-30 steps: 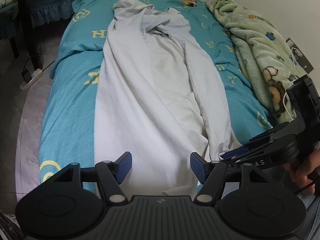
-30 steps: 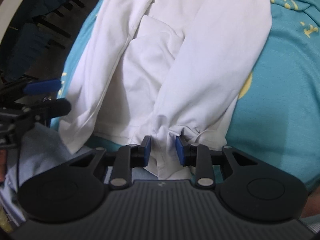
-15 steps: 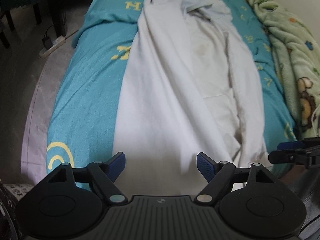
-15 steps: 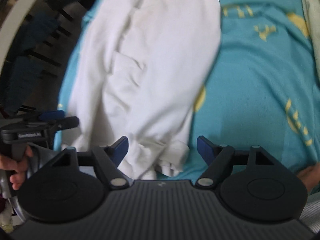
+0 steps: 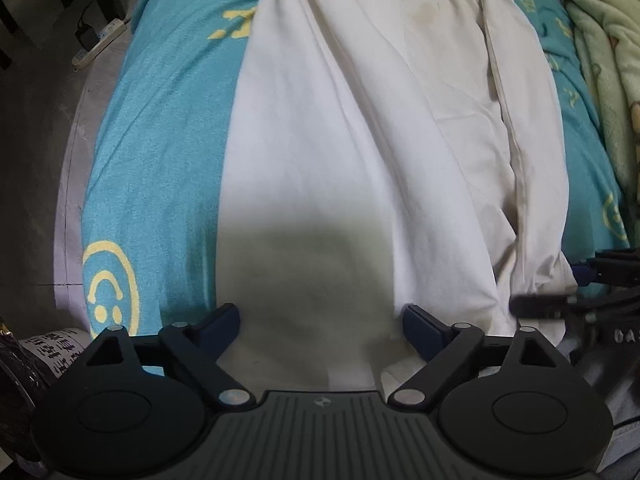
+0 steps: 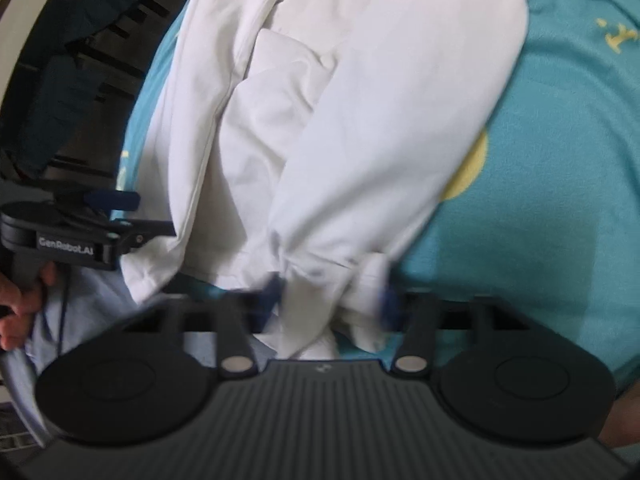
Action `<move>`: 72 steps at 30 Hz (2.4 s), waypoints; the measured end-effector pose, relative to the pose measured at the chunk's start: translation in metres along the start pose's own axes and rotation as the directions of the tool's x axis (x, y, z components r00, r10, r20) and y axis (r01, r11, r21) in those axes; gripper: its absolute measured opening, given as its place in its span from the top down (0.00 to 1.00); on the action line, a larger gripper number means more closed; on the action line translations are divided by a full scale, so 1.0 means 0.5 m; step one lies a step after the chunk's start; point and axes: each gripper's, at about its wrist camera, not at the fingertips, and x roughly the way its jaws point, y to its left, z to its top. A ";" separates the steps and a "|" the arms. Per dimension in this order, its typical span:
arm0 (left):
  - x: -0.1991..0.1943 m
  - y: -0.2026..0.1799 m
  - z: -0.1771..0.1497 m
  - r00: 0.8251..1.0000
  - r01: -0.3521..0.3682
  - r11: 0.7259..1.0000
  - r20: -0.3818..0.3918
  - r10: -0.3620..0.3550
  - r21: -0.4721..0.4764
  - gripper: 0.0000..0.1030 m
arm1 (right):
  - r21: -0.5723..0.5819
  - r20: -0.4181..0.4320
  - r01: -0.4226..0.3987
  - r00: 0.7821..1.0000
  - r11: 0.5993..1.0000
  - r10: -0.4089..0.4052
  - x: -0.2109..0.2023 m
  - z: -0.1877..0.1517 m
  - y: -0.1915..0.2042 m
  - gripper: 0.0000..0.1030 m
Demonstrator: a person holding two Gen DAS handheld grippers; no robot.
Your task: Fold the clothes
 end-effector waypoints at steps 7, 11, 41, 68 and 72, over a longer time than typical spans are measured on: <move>-0.053 0.020 -0.027 0.995 0.045 0.999 0.096 -0.043 -0.025 0.25 | -0.025 0.083 -0.037 0.996 0.999 0.039 -0.044 -0.008 0.000 0.83; -0.076 0.060 -0.037 0.990 0.028 0.993 0.141 -0.011 -0.119 0.15 | 0.003 0.120 -0.080 0.990 0.997 0.079 -0.068 -0.010 -0.024 0.83; -0.345 -0.053 -0.102 0.855 0.351 0.936 0.401 -0.330 0.021 0.98 | 0.037 0.382 -0.192 0.909 0.981 0.164 -0.303 -0.058 -0.062 0.85; -0.431 -0.081 -0.157 0.682 0.475 0.879 0.617 -0.392 0.033 0.98 | 0.140 0.567 -0.232 0.816 0.962 0.114 -0.422 -0.123 -0.129 0.86; -0.400 -0.077 0.006 0.664 0.445 0.895 0.661 -0.348 0.025 0.98 | 0.181 0.598 -0.246 0.796 0.952 0.092 -0.404 0.017 -0.171 0.86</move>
